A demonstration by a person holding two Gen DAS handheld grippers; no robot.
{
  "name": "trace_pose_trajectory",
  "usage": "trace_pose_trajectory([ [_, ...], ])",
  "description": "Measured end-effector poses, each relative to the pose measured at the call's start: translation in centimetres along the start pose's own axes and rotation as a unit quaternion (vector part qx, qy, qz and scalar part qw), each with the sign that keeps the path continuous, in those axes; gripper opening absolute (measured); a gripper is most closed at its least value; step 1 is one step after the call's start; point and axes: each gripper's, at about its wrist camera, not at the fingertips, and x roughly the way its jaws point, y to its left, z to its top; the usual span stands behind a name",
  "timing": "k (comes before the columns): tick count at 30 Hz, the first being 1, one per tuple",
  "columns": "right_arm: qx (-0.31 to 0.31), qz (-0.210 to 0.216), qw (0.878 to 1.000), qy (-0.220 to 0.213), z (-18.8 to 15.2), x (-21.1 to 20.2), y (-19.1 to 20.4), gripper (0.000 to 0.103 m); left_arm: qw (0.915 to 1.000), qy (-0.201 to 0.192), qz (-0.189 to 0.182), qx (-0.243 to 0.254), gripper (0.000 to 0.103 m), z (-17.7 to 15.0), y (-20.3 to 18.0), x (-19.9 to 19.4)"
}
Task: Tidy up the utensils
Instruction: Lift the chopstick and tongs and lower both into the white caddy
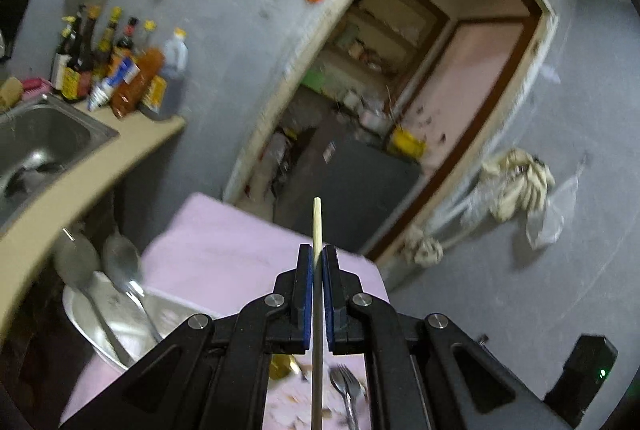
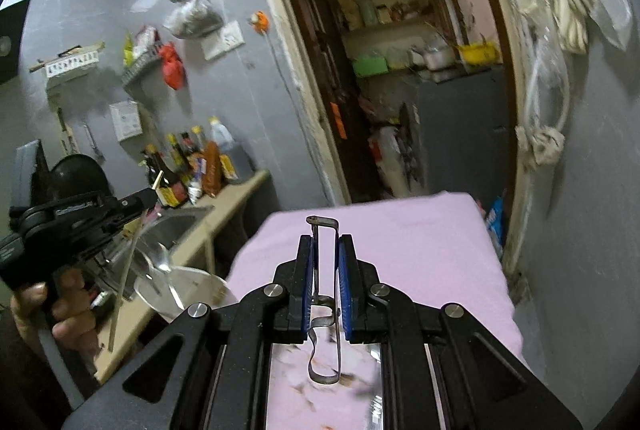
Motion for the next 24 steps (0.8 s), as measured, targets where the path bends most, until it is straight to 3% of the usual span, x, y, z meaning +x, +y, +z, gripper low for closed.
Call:
trace_pose_trajectory([
  [6,-0.016,0.036,0.999,-0.029,2.2,0.0,4.3,0.011,0.9985,-0.048,0.018,-0.019,0.005,3.7,4.0,-1.3],
  [13,-0.034,0.072,0.996,-0.049,3.4,1.8,8.6,0.011,0.9951,-0.080,0.028,-0.050,0.005,5.0,8.6,-0.5],
  [24,-0.052,0.073,0.995,-0.039,0.8,6.4,12.1,0.011,0.9899,-0.123,0.052,-0.047,0.005,4.9,12.1,1.1],
])
